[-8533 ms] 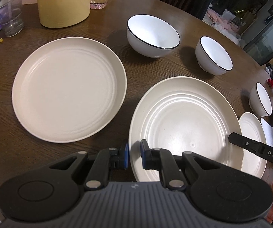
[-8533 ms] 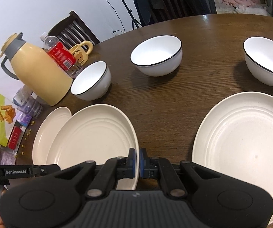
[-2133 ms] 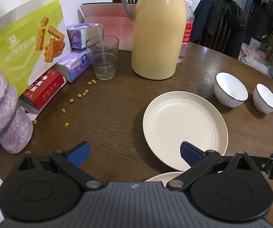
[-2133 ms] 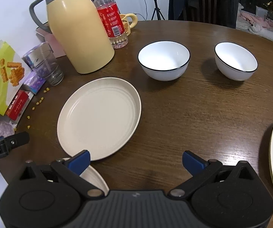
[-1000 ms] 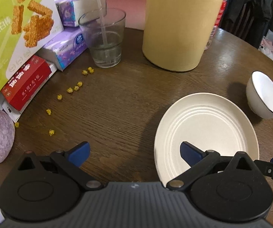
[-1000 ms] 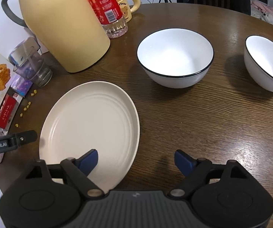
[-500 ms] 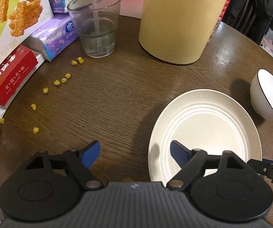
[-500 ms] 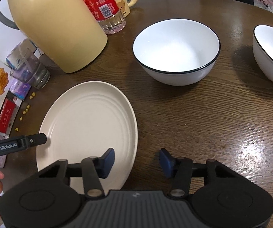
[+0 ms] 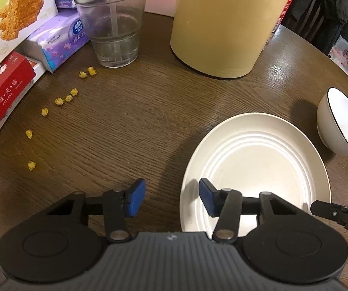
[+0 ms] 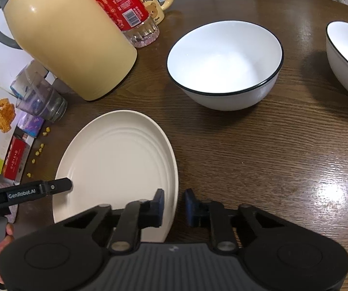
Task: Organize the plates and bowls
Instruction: 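Close left gripper on the plate rim while right gripper closes on the rim, then lift the cream plate stack by its rim with both grippers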
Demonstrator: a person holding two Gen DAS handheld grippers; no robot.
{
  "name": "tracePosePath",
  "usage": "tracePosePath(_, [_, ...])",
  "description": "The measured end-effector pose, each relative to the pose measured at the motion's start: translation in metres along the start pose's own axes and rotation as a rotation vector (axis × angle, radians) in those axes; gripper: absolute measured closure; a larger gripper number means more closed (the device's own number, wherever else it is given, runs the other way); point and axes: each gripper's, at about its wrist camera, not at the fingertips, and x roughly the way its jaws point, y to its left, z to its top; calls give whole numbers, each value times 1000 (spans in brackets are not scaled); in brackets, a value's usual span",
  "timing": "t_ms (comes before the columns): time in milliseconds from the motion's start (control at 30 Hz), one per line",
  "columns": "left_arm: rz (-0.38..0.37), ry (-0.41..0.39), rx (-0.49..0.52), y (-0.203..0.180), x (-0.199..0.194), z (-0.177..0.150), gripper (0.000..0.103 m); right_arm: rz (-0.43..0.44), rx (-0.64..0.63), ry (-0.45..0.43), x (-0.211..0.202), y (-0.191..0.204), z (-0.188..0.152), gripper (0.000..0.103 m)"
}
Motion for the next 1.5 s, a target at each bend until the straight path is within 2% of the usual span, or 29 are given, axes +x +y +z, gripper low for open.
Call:
tracePosePath(133, [-16, 3, -4, 1, 2, 1, 65, 11, 17, -3, 2, -3, 1, 94])
tracePosePath(267, [-55, 1, -6, 0, 1, 2, 86, 25, 25, -4, 2, -3, 1, 96])
tracePosePath(333, [-63, -1, -2, -2, 1, 1, 90, 29, 29, -6, 2, -4, 1, 96])
tracePosePath(1500, [-54, -32, 8, -5, -6, -1, 90, 49, 42, -56, -11, -6, -2, 97])
